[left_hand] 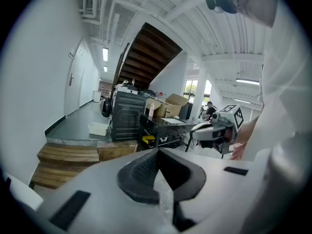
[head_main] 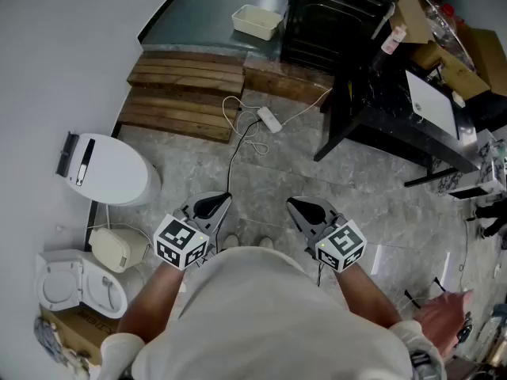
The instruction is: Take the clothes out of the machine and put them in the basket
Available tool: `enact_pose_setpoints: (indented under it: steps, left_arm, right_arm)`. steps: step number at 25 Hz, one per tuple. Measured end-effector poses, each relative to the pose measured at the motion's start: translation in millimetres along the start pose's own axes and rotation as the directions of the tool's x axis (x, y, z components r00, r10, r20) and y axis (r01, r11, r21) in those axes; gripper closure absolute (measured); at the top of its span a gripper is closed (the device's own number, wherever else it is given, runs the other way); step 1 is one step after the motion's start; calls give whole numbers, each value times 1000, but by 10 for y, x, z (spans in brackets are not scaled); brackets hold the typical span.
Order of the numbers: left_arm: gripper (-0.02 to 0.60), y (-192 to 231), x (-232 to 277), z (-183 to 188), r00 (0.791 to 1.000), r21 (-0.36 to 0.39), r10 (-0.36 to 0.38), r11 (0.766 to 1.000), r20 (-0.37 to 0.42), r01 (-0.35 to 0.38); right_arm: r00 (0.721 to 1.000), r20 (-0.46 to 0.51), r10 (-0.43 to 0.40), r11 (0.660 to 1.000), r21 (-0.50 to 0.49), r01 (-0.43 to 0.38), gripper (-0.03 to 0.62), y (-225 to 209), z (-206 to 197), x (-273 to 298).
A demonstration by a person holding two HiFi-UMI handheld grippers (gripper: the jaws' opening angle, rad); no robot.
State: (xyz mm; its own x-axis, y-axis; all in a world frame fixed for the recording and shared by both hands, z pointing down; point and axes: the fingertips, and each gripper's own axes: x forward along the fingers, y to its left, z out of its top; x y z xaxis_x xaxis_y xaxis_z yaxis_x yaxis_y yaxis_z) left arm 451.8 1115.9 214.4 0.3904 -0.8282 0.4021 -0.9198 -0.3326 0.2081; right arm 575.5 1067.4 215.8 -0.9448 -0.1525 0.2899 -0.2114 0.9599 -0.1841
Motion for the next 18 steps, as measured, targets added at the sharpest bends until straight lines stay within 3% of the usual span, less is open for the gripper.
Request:
enact_pose_setpoints:
  steps: [7,13,18]
  left_arm:
    - [584,-340,264,61,999,20,49,999,-2,-49]
    - [580,-351,266,69,992,0,127,992,20,-127]
    - [477,-169,259,95,989,-25,143,990,33,-142]
  right_arm:
    - [999,8,42,999,4,-43,589,-277,-169,-297]
    - [996,5,92,995,33,-92,591,-386,-309,-283]
    - [993,-14,118,993,22,-118,589,-351,-364,-114]
